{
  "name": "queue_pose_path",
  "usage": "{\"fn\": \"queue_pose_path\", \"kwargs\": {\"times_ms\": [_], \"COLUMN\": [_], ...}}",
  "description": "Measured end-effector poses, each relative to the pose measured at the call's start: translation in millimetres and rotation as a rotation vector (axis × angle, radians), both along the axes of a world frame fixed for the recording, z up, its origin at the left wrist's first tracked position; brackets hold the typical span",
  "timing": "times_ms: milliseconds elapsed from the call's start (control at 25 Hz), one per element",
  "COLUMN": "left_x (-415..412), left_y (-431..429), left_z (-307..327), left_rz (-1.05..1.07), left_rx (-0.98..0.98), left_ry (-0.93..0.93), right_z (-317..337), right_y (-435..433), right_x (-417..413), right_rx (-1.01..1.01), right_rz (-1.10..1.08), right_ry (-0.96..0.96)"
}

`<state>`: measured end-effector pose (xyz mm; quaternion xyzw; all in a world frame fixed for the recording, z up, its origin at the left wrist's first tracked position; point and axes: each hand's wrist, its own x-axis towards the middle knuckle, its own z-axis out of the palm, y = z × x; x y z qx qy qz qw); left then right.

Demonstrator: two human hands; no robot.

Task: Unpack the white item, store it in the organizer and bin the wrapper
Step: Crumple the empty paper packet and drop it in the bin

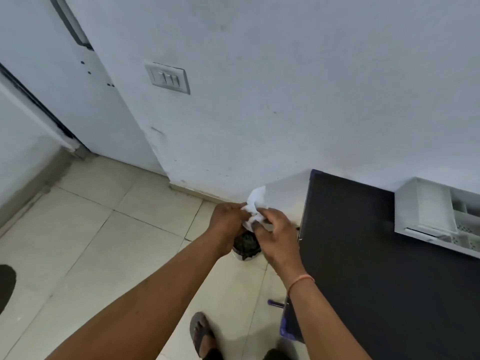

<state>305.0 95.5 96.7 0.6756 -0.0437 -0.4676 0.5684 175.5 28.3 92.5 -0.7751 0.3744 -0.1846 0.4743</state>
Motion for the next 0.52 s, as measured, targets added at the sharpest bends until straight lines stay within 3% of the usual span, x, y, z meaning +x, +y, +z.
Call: {"fn": "queue_pose_path", "kwargs": {"times_ms": [80,200,400,520], "left_x": [22,42,95,128], "left_y": [-9,-20,-48,-65], "left_z": [-5,-20,-109,-202], "left_rz": [0.017,-0.021,0.13,0.181], "left_rx": [0.025,0.017,0.157,0.276], "left_ry": [0.048,0.182,0.19,0.171], "right_z": [-4,-19,-115,-212], "right_y": [7,-6,-58,-75], "right_x": [16,35,73,99], "right_rx": [-0.064,-0.054,0.407,0.509], "right_rz": [0.034,-0.161,-0.516,-0.665], "right_ry": [-0.022,-0.005,0.056,0.098]}}
